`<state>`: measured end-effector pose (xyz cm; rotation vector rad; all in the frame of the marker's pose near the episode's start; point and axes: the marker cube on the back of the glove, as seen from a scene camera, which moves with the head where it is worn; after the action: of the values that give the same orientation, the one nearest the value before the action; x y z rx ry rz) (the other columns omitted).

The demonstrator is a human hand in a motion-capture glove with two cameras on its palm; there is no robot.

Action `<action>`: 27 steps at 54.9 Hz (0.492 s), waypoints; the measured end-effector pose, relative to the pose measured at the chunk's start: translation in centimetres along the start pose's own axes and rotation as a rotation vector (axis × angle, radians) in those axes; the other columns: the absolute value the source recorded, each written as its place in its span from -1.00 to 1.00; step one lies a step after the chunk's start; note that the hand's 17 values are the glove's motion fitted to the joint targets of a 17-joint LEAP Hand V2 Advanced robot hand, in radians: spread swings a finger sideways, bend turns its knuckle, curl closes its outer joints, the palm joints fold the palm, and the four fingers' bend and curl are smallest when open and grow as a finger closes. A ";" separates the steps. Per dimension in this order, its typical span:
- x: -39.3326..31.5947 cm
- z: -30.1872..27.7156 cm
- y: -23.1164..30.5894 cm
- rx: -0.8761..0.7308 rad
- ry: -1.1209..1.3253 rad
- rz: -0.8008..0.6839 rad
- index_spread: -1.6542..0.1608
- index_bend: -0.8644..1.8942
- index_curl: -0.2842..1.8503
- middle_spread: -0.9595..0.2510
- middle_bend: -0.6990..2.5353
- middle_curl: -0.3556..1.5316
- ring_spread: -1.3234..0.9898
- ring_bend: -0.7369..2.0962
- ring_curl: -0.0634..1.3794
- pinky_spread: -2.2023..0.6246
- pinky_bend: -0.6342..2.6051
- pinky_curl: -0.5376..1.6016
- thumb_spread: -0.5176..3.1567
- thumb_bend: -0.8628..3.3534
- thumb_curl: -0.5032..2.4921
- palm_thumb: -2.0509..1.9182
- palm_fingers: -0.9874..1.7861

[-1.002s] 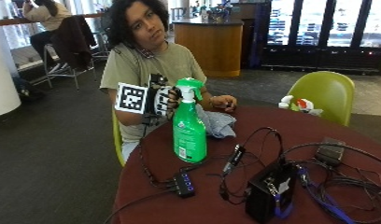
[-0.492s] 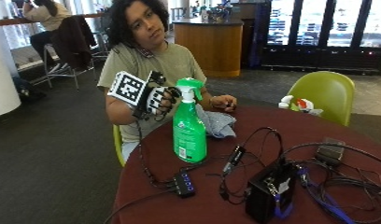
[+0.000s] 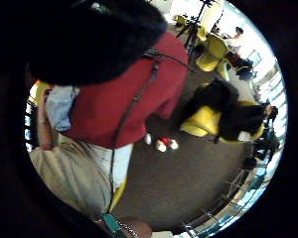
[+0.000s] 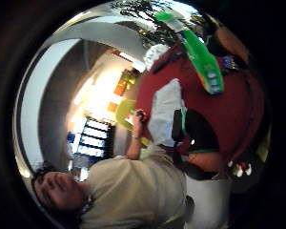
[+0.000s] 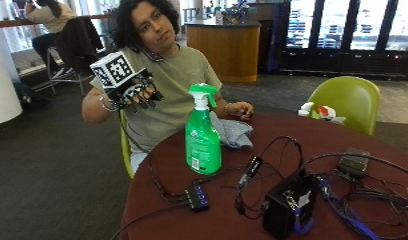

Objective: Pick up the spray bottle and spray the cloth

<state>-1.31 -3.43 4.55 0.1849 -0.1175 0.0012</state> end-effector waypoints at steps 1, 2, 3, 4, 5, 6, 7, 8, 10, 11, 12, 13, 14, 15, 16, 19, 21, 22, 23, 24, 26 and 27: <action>0.1 -0.1 0.3 -0.010 0.024 0.001 0.47 -0.24 -0.32 0.56 -0.39 -0.10 0.09 -0.19 -0.35 0.61 -0.38 -0.12 -0.12 -0.61 -0.28 0.42 0.14; 0.1 -0.2 0.7 -0.020 0.044 0.003 0.47 -0.24 -0.32 0.57 -0.40 -0.11 0.09 -0.20 -0.36 0.61 -0.38 -0.12 -0.12 -0.61 -0.28 0.41 0.14; 0.1 -0.3 1.1 -0.031 0.062 0.004 0.46 -0.25 -0.33 0.57 -0.40 -0.12 0.09 -0.21 -0.36 0.63 -0.39 -0.13 -0.12 -0.61 -0.29 0.41 0.13; 0.1 -0.3 1.4 -0.042 0.075 0.005 0.46 -0.25 -0.33 0.57 -0.41 -0.12 0.09 -0.22 -0.37 0.63 -0.40 -0.13 -0.11 -0.61 -0.29 0.40 0.12; 0.1 -0.4 1.8 -0.052 0.085 0.006 0.45 -0.25 -0.34 0.58 -0.41 -0.13 0.10 -0.22 -0.38 0.64 -0.41 -0.14 -0.11 -0.60 -0.29 0.40 0.12; 0.1 -0.4 2.1 -0.061 0.092 0.005 0.45 -0.25 -0.34 0.58 -0.42 -0.14 0.10 -0.23 -0.39 0.65 -0.41 -0.14 -0.11 -0.61 -0.30 0.40 0.11; 0.0 -0.4 2.3 -0.066 0.097 0.003 0.44 -0.25 -0.34 0.58 -0.42 -0.14 0.10 -0.24 -0.39 0.66 -0.42 -0.15 -0.11 -0.60 -0.30 0.40 0.11; 0.0 -0.4 2.5 -0.071 0.101 0.000 0.44 -0.25 -0.35 0.58 -0.43 -0.15 0.10 -0.24 -0.40 0.66 -0.42 -0.15 -0.11 -0.60 -0.30 0.39 0.11; -0.1 -0.4 2.9 -0.078 0.104 -0.005 0.44 -0.26 -0.36 0.57 -0.43 -0.16 0.10 -0.26 -0.41 0.67 -0.43 -0.15 -0.10 -0.60 -0.31 0.39 0.10; -0.1 -0.4 3.0 -0.081 0.106 -0.009 0.43 -0.25 -0.36 0.57 -0.44 -0.16 0.10 -0.26 -0.41 0.67 -0.43 -0.16 -0.10 -0.60 -0.31 0.39 0.10; -0.1 -0.4 3.1 -0.085 0.108 -0.013 0.43 -0.26 -0.36 0.57 -0.44 -0.17 0.10 -0.27 -0.42 0.68 -0.43 -0.16 -0.10 -0.60 -0.31 0.39 0.09; -0.2 -0.4 3.3 -0.089 0.112 -0.016 0.43 -0.25 -0.36 0.57 -0.45 -0.17 0.10 -0.27 -0.42 0.68 -0.44 -0.16 -0.10 -0.60 -0.31 0.39 0.10; -0.2 -0.4 3.4 -0.092 0.117 -0.018 0.42 -0.26 -0.37 0.57 -0.45 -0.17 0.10 -0.29 -0.43 0.69 -0.44 -0.16 -0.10 -0.60 -0.31 0.39 0.09; -0.3 -0.4 3.5 -0.096 0.122 -0.020 0.42 -0.26 -0.37 0.57 -0.46 -0.18 0.10 -0.29 -0.43 0.69 -0.43 -0.16 -0.10 -0.60 -0.32 0.39 0.08; -0.3 -0.4 3.6 -0.098 0.128 -0.021 0.42 -0.26 -0.38 0.57 -0.46 -0.18 0.09 -0.29 -0.43 0.69 -0.43 -0.16 -0.10 -0.60 -0.32 0.39 0.07; -0.4 -0.5 3.7 -0.098 0.141 -0.026 0.42 -0.26 -0.38 0.56 -0.46 -0.20 0.09 -0.30 -0.43 0.70 -0.43 -0.16 -0.10 -0.60 -0.32 0.39 0.06; -0.4 -0.6 3.8 -0.099 0.145 -0.027 0.41 -0.26 -0.39 0.56 -0.46 -0.20 0.09 -0.30 -0.44 0.70 -0.43 -0.16 -0.10 -0.60 -0.33 0.39 0.06; -0.5 -0.6 3.8 -0.101 0.147 -0.028 0.41 -0.26 -0.39 0.56 -0.46 -0.21 0.09 -0.30 -0.44 0.70 -0.44 -0.16 -0.10 -0.60 -0.33 0.39 0.06; -0.5 -0.6 3.9 -0.103 0.149 -0.029 0.41 -0.26 -0.40 0.56 -0.46 -0.21 0.09 -0.30 -0.44 0.70 -0.44 -0.16 -0.10 -0.60 -0.33 0.39 0.06; -0.6 -0.6 3.9 -0.106 0.150 -0.030 0.41 -0.26 -0.40 0.56 -0.46 -0.21 0.09 -0.30 -0.44 0.70 -0.44 -0.16 -0.10 -0.60 -0.33 0.39 0.06; -0.7 -0.5 3.8 -0.109 0.149 -0.035 0.41 -0.26 -0.40 0.56 -0.46 -0.22 0.09 -0.30 -0.44 0.71 -0.44 -0.17 -0.10 -0.60 -0.33 0.40 0.06; -1.1 -0.3 3.4 -0.112 0.146 -0.041 0.41 -0.26 -0.41 0.55 -0.46 -0.22 0.09 -0.30 -0.45 0.71 -0.44 -0.17 -0.10 -0.60 -0.33 0.40 0.06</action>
<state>-2.42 -0.03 4.78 0.0750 0.0320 -0.0325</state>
